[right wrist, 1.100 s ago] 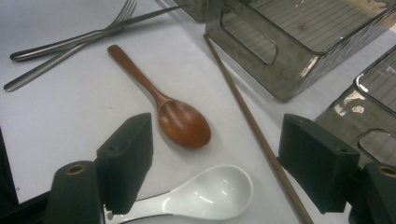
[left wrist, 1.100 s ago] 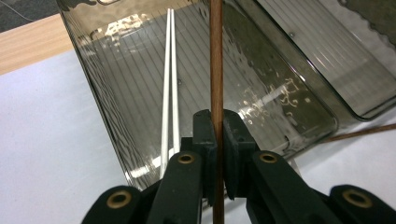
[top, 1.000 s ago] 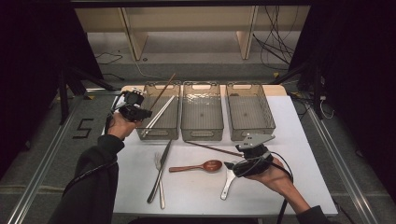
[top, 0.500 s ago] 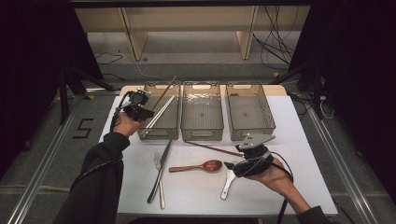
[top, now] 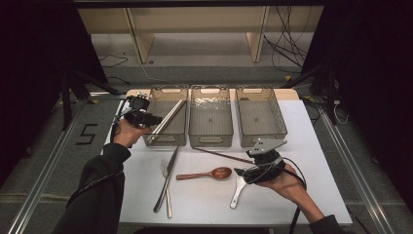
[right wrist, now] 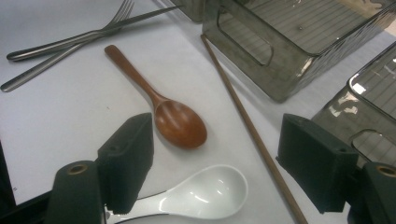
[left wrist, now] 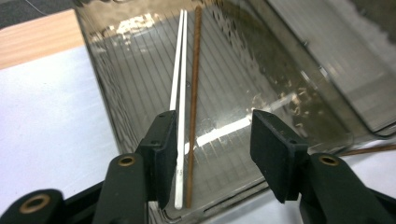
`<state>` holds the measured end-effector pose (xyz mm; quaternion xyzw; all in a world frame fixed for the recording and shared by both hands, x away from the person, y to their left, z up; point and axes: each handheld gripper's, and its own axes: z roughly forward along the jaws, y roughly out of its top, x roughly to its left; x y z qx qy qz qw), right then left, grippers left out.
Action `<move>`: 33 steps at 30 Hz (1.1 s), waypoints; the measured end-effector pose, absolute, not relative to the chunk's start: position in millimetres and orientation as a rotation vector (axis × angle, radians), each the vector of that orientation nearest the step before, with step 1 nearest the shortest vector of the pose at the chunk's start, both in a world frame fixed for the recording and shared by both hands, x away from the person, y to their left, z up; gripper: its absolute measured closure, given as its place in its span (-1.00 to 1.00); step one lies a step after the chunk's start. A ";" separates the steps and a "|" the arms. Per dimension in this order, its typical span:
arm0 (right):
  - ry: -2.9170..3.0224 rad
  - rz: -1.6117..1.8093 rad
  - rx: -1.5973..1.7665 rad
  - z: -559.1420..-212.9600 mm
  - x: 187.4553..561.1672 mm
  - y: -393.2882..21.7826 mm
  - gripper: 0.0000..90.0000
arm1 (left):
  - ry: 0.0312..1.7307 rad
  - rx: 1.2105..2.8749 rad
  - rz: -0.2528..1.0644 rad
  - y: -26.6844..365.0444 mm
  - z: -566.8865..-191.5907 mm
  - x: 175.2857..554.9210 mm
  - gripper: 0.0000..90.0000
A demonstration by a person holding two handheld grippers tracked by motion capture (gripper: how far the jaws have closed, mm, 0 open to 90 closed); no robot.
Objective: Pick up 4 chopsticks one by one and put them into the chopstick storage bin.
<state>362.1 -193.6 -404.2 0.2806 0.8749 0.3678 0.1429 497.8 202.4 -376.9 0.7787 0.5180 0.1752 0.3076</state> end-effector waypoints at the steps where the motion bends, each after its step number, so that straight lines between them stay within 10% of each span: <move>1: 2.522 1.057 0.813 -403.7 363.1 -193.8 -0.38 | 1.367 2.050 0.460 204.4 -374.5 494.0 0.06; 33: 2.826 0.439 0.847 -442.9 449.3 -174.5 0.30 | 1.057 1.894 0.320 210.1 -387.9 343.4 -0.54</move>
